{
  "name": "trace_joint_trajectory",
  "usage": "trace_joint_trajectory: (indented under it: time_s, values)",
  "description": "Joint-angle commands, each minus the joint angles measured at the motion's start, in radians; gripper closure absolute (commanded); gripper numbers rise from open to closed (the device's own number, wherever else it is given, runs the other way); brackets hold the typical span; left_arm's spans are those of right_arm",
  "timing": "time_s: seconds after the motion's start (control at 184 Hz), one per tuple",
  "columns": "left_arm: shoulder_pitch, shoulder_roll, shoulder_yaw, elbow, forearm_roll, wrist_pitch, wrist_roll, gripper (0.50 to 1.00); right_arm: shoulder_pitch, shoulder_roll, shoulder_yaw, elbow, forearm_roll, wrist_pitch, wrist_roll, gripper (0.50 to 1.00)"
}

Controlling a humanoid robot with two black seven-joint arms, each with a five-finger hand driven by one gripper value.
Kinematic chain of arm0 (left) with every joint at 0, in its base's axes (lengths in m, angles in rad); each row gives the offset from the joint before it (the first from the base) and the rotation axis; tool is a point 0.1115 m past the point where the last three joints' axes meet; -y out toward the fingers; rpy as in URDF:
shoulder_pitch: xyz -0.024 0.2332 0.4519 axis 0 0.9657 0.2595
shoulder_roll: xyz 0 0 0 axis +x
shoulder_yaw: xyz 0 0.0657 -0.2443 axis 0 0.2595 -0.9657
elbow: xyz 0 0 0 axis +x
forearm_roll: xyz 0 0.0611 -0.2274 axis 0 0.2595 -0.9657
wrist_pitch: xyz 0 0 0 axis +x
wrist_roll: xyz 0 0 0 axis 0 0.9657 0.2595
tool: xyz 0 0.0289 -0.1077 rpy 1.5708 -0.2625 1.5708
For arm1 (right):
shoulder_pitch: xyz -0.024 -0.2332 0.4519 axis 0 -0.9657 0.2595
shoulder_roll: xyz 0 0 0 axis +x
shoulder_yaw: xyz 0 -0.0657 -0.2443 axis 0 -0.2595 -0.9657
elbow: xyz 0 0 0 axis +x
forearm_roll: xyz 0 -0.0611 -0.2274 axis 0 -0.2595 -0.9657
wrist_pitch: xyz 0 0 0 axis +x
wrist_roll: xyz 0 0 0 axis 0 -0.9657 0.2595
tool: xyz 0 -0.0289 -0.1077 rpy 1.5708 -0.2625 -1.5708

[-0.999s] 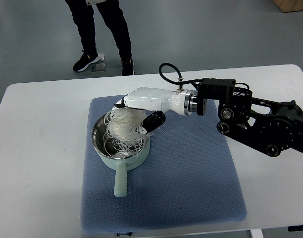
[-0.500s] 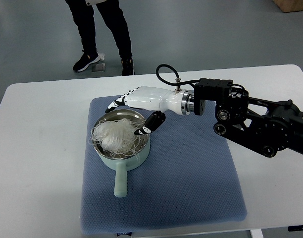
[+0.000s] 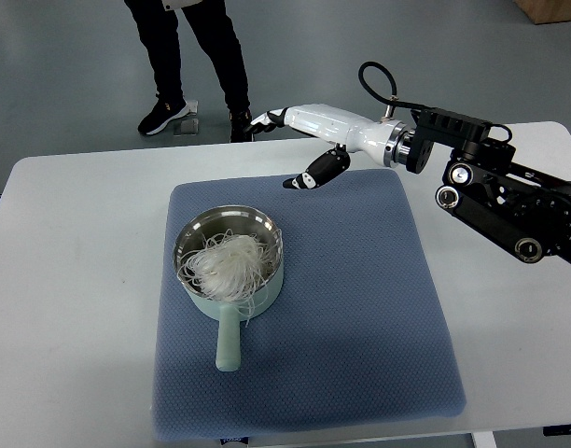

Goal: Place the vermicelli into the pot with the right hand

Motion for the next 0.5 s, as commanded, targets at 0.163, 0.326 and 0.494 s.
trace_joint_trajectory:
  time_s: [0.163,0.326,0.494]
  values:
    - [0.002,0.0,0.0,0.0,0.0,0.0,0.0,0.5,-0.129,-0.001,0.11,-0.145,0.364,-0.164,-0.061,0.673]
    - [0.002,0.0,0.0,0.0,0.0,0.0,0.0,0.5,-0.181,0.004,0.107,-0.185,0.684,-0.313,-0.081,0.673]
    - [0.002,0.0,0.0,0.0,0.0,0.0,0.0,0.5,-0.21,0.005,0.108,-0.192,0.908,-0.396,-0.081,0.671]
